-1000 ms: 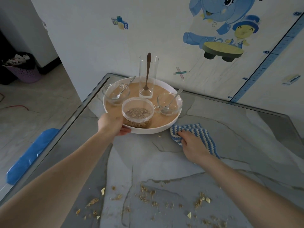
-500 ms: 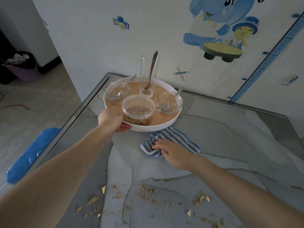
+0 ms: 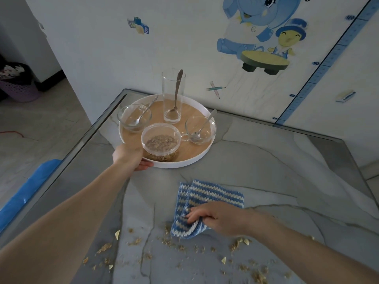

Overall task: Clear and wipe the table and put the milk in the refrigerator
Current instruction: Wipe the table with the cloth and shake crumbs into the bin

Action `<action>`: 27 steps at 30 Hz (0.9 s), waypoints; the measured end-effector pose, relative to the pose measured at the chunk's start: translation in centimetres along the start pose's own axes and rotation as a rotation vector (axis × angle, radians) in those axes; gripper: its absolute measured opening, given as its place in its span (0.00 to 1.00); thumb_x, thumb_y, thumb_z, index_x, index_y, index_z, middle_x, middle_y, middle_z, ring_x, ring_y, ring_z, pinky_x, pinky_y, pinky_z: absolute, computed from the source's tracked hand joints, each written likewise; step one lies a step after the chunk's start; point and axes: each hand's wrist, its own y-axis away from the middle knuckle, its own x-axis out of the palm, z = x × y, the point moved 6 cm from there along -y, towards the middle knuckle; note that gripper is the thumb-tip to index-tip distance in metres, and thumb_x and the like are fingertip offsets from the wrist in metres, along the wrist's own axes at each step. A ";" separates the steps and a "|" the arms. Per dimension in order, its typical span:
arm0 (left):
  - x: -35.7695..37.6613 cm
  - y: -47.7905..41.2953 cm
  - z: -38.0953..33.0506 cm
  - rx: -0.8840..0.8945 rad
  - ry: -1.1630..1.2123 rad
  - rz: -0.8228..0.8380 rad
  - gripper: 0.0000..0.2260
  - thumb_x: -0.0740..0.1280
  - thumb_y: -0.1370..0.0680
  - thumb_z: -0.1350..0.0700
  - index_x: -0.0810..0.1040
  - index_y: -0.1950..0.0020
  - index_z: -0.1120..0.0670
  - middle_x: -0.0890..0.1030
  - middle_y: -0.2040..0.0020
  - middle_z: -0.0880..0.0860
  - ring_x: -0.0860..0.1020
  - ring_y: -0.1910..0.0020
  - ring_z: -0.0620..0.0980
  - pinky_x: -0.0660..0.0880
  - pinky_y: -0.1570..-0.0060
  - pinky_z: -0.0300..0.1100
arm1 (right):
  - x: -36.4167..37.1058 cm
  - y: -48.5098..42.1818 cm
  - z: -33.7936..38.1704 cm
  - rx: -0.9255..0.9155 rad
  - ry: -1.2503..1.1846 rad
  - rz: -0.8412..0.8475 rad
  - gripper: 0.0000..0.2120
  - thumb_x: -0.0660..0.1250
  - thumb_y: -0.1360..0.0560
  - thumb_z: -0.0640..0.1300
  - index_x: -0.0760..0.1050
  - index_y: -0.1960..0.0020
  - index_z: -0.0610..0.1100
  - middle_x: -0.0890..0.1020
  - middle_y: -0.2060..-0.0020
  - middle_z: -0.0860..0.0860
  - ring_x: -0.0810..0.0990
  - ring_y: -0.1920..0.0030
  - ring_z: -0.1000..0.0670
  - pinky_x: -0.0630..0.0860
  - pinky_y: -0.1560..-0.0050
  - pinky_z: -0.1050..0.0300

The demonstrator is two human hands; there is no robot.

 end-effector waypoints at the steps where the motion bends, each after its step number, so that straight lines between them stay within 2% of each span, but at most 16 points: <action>1: 0.1 0.0 0.1 -0.004 0.000 -0.002 0.15 0.62 0.24 0.51 0.75 0.50 0.63 0.82 0.73 0.58 0.80 0.78 0.48 0.76 0.79 0.36 | 0.0 0.1 0.0 0.009 -0.019 -0.001 0.21 0.51 0.22 0.33 0.73 0.36 0.46 0.72 0.32 0.54 0.67 0.31 0.56 0.61 0.31 0.64; 4: 0.3 -0.1 0.4 -0.014 0.014 -0.006 0.14 0.62 0.24 0.52 0.75 0.51 0.63 0.82 0.71 0.58 0.80 0.77 0.48 0.78 0.76 0.37 | 0.3 0.7 -0.1 0.027 -0.059 0.014 0.21 0.51 0.23 0.34 0.74 0.38 0.48 0.75 0.36 0.54 0.72 0.35 0.52 0.68 0.33 0.54; 6: 0.3 0.1 0.9 -0.032 0.036 0.011 0.13 0.61 0.24 0.54 0.74 0.52 0.65 0.83 0.70 0.60 0.80 0.77 0.48 0.78 0.74 0.38 | 0.2 1.4 -0.1 0.034 -0.080 0.036 0.21 0.52 0.24 0.34 0.75 0.39 0.49 0.78 0.43 0.60 0.77 0.47 0.57 0.73 0.45 0.59; 7: 0.2 0.3 1.1 -0.035 0.046 0.019 0.12 0.61 0.23 0.57 0.74 0.52 0.67 0.83 0.67 0.61 0.80 0.77 0.48 0.78 0.74 0.38 | 0.1 1.8 -0.1 0.044 -0.091 0.051 0.21 0.52 0.24 0.34 0.76 0.41 0.51 0.78 0.49 0.62 0.76 0.56 0.59 0.71 0.53 0.62; 9: -0.1 1.2 1.4 -0.013 0.040 0.005 0.11 0.60 0.23 0.59 0.73 0.49 0.68 0.81 0.62 0.63 0.81 0.74 0.49 0.78 0.74 0.37 | -0.4 2.6 -0.3 0.078 -0.119 0.066 0.21 0.53 0.25 0.35 0.77 0.43 0.52 0.78 0.53 0.59 0.72 0.62 0.58 0.67 0.58 0.63; 11: -0.2 3.6 0.8 0.083 0.029 -0.016 0.11 0.58 0.21 0.60 0.71 0.44 0.65 0.80 0.61 0.59 0.81 0.69 0.51 0.79 0.71 0.39 | -1.6 3.6 -0.3 0.104 -0.118 0.055 0.20 0.54 0.25 0.34 0.77 0.42 0.51 0.76 0.56 0.58 0.71 0.62 0.59 0.67 0.60 0.67; 13: 0.4 7.0 -0.9 0.293 -0.002 0.041 0.09 0.58 0.21 0.59 0.74 0.45 0.60 0.81 0.59 0.56 0.82 0.63 0.51 0.79 0.62 0.41 | -3.3 4.6 -0.1 0.105 -0.150 0.008 0.18 0.57 0.24 0.34 0.77 0.43 0.50 0.76 0.54 0.57 0.73 0.58 0.58 0.68 0.58 0.71; 15: 1.7 11.6 -2.4 0.495 -0.077 0.203 0.06 0.62 0.22 0.54 0.77 0.49 0.52 0.82 0.55 0.52 0.81 0.56 0.48 0.78 0.52 0.42 | -4.9 5.5 0.5 0.087 -0.214 -0.033 0.16 0.58 0.24 0.34 0.76 0.48 0.53 0.79 0.47 0.50 0.76 0.50 0.50 0.72 0.48 0.63; 16: 2.6 13.8 -2.7 0.548 -0.124 0.324 0.07 0.64 0.24 0.50 0.76 0.48 0.49 0.82 0.53 0.48 0.80 0.53 0.45 0.77 0.49 0.41 | -5.6 6.0 1.0 0.072 -0.235 -0.052 0.16 0.59 0.25 0.34 0.76 0.50 0.53 0.79 0.45 0.47 0.76 0.48 0.46 0.73 0.44 0.57; 17: 3.4 16.0 -2.7 0.558 -0.171 0.455 0.15 0.67 0.28 0.44 0.74 0.44 0.47 0.81 0.51 0.45 0.79 0.50 0.41 0.76 0.47 0.39 | -6.2 6.5 1.5 0.056 -0.242 -0.065 0.16 0.59 0.25 0.33 0.75 0.50 0.53 0.79 0.45 0.45 0.76 0.47 0.45 0.73 0.43 0.55; 19: 4.8 18.9 -2.2 0.532 -0.286 0.626 0.33 0.70 0.38 0.36 0.69 0.36 0.45 0.78 0.48 0.42 0.77 0.47 0.38 0.75 0.46 0.37 | -7.1 7.1 2.7 0.003 -0.255 -0.065 0.15 0.59 0.25 0.32 0.75 0.50 0.51 0.79 0.49 0.44 0.76 0.50 0.49 0.73 0.49 0.60; 20: 5.2 20.0 -2.0 0.541 -0.367 0.627 0.35 0.72 0.40 0.36 0.68 0.35 0.44 0.78 0.47 0.42 0.77 0.47 0.39 0.75 0.46 0.37 | -7.3 7.5 3.4 -0.028 -0.255 -0.055 0.15 0.58 0.25 0.32 0.75 0.49 0.50 0.79 0.49 0.46 0.75 0.51 0.51 0.73 0.50 0.63; 22: 5.2 21.4 -2.1 0.612 -0.516 0.534 0.30 0.75 0.36 0.44 0.69 0.37 0.45 0.78 0.48 0.44 0.77 0.49 0.42 0.75 0.48 0.38 | -7.7 8.2 4.8 -0.079 -0.252 -0.047 0.15 0.58 0.24 0.31 0.76 0.47 0.48 0.80 0.49 0.48 0.76 0.51 0.54 0.74 0.51 0.67; 24: 4.1 22.2 -2.5 0.651 -0.557 0.424 0.20 0.73 0.31 0.52 0.73 0.41 0.48 0.77 0.54 0.43 0.76 0.54 0.43 0.73 0.55 0.36 | -8.0 8.6 6.1 -0.133 -0.237 -0.055 0.14 0.59 0.24 0.33 0.76 0.45 0.47 0.80 0.48 0.50 0.78 0.51 0.56 0.74 0.50 0.70; 27: 0.9 22.3 -2.6 0.641 -0.548 0.290 0.07 0.72 0.29 0.51 0.75 0.56 0.49 0.74 0.65 0.42 0.73 0.64 0.42 0.66 0.66 0.30 | -8.5 8.3 8.2 -0.192 -0.164 -0.061 0.11 0.63 0.24 0.39 0.75 0.43 0.49 0.80 0.48 0.53 0.78 0.49 0.57 0.75 0.46 0.66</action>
